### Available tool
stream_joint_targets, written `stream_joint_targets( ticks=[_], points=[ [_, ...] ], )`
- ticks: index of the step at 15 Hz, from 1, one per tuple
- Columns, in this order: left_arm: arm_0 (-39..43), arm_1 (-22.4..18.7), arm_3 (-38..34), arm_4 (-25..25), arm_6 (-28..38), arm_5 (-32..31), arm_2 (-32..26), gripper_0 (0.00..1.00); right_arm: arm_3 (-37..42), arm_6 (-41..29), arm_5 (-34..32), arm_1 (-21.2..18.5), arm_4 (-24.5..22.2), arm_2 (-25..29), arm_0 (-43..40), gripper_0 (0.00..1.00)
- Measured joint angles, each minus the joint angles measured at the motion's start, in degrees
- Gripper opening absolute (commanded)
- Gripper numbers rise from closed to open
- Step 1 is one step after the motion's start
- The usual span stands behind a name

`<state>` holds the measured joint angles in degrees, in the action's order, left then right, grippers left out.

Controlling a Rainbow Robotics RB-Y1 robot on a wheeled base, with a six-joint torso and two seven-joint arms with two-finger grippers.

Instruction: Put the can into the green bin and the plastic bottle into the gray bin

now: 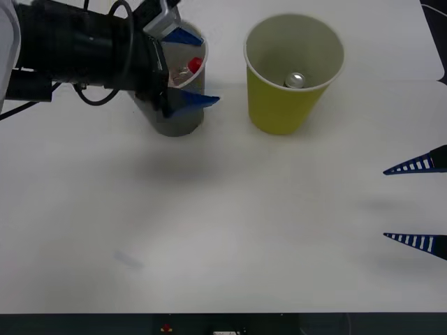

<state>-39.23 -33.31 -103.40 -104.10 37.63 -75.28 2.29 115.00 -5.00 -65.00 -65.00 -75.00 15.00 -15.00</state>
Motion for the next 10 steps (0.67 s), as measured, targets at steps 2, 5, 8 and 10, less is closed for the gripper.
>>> stream_joint_targets(
  ticks=[2, 5, 8, 10],
  points=[
    [3.3, -2.2, -2.4, 2.3, -1.7, 1.1, -0.2, 1.00, 0.0, 0.0, 0.0, 0.0, 0.0, 0.0, 0.0, 1.00],
    [8.5, -5.4, -7.3, 4.7, -2.8, 2.6, -0.9, 1.00, 0.0, 0.0, 0.0, 0.0, 0.0, 0.0, 0.0, 1.00],
    [13.9, -8.5, -10.3, 7.3, -7.1, 3.9, -2.0, 1.00, 0.0, 0.0, 0.0, 0.0, 0.0, 0.0, 0.0, 1.00],
    [17.0, -10.9, -11.2, 9.8, -10.4, 5.1, -2.5, 1.00, 0.0, 0.0, 0.0, 0.0, 0.0, 0.0, 0.0, 1.00]
  ],
)
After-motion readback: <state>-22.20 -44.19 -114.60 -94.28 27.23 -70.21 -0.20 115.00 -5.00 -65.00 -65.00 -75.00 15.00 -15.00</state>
